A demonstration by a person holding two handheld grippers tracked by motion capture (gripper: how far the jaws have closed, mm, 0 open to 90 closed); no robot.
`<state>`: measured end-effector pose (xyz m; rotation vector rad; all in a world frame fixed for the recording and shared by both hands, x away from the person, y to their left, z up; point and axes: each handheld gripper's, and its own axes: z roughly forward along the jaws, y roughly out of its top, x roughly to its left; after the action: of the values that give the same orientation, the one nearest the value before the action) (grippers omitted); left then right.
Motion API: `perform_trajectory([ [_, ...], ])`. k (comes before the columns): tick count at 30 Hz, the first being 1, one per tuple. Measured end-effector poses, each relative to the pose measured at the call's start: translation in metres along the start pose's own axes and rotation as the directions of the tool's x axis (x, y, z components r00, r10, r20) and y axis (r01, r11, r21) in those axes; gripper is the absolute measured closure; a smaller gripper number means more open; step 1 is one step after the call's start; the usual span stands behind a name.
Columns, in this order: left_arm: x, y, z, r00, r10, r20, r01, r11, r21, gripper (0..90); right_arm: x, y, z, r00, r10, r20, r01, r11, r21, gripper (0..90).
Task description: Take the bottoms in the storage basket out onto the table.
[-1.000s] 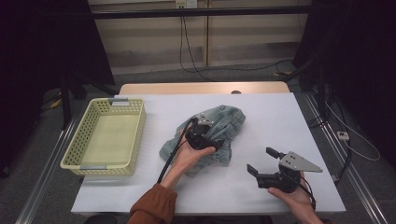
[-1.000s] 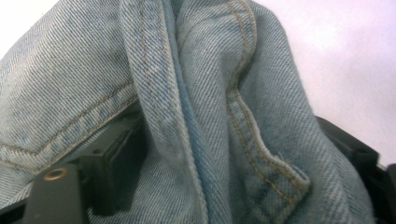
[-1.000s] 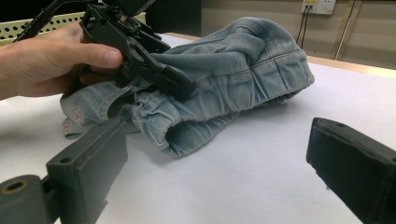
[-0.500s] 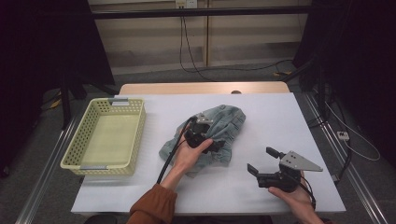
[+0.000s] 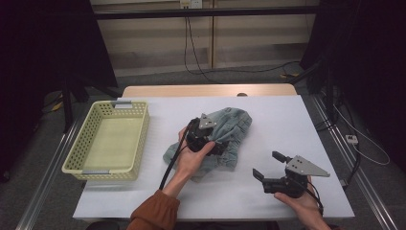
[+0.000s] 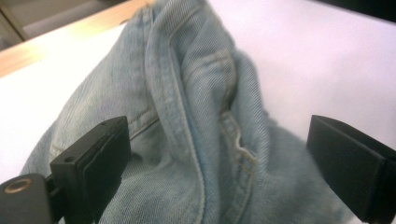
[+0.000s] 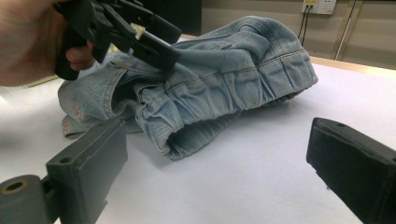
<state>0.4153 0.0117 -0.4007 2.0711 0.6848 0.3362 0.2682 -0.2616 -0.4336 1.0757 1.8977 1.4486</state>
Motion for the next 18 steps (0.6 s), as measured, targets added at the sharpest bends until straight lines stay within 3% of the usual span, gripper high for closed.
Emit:
perform_trajectory([
  [3,0.001,0.002,-0.009,0.9997,0.004,-0.022,-0.005,0.9994,-0.033,7.1,0.001,0.000,0.000,1.0000,-0.002,0.000,0.002,1.000,0.002,5.1],
  [9,0.007,0.004,-0.016,0.9990,-0.037,-0.026,0.035,0.9967,-0.073,6.8,0.000,0.000,0.000,1.0000,0.001,0.000,-0.001,1.000,0.001,5.1],
  [11,0.006,0.004,-0.019,0.9996,-0.025,-0.013,0.024,0.9963,-0.083,6.8,0.000,0.000,0.000,1.0000,0.000,-0.001,0.000,1.000,0.002,5.1],
  [13,0.005,0.006,-0.023,0.9995,0.001,-0.033,-0.004,0.9963,-0.086,6.8,0.001,0.000,0.000,1.0000,0.001,-0.004,-0.001,1.000,0.001,5.1],
  [18,0.005,0.008,-0.035,0.9985,0.004,-0.054,-0.011,0.9929,-0.118,6.1,0.001,0.000,0.000,1.0000,0.002,-0.002,-0.002,1.000,0.001,5.1],
])
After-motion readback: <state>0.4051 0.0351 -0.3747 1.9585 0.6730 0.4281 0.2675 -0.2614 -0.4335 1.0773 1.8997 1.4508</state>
